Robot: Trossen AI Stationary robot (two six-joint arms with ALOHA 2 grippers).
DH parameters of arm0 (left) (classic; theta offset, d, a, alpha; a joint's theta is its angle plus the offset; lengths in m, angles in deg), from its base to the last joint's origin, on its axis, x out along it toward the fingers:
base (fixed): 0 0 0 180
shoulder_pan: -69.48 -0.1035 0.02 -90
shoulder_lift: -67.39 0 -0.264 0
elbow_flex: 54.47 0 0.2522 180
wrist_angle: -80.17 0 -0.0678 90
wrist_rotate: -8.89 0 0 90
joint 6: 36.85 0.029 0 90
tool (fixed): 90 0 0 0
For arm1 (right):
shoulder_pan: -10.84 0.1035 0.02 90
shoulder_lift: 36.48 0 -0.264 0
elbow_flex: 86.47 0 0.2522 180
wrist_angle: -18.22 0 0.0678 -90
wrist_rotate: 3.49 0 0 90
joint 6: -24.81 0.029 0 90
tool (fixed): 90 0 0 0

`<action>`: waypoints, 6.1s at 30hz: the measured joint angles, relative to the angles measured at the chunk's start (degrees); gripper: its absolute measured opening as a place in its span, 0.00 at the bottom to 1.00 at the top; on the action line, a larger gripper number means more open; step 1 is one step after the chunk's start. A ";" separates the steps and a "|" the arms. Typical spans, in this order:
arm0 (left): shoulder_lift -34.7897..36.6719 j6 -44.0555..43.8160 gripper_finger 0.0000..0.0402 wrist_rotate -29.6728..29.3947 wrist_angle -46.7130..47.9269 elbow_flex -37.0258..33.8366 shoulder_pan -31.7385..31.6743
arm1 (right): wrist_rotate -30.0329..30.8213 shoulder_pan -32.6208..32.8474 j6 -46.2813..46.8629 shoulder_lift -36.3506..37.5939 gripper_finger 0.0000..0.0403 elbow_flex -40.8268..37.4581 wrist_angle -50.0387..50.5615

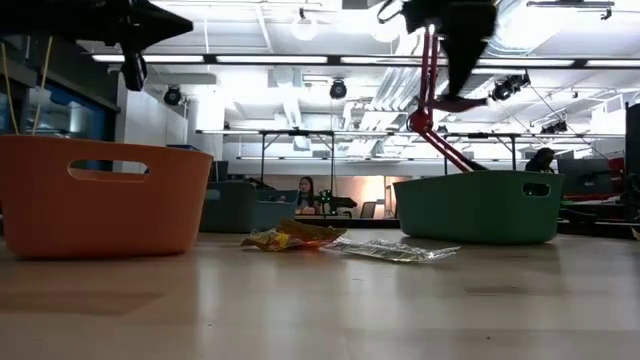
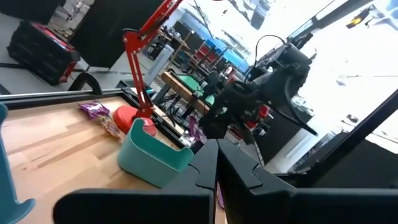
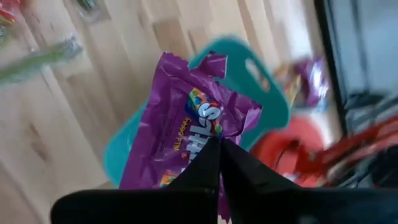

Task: Sort candy
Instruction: Put the purple candy into the green bin, then adjust the blue candy

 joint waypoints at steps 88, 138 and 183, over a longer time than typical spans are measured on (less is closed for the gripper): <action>-14.40 11.91 0.00 2.63 7.54 16.74 -3.19 | 6.76 11.62 42.69 16.48 0.27 -27.46 -20.69; -40.02 13.05 0.22 17.93 28.42 30.78 -22.47 | 12.76 -26.35 37.27 -10.62 0.02 -24.59 -62.01; -39.62 13.91 0.22 17.37 28.61 30.78 -22.51 | 4.73 -17.17 39.39 -10.95 0.00 -24.52 -47.66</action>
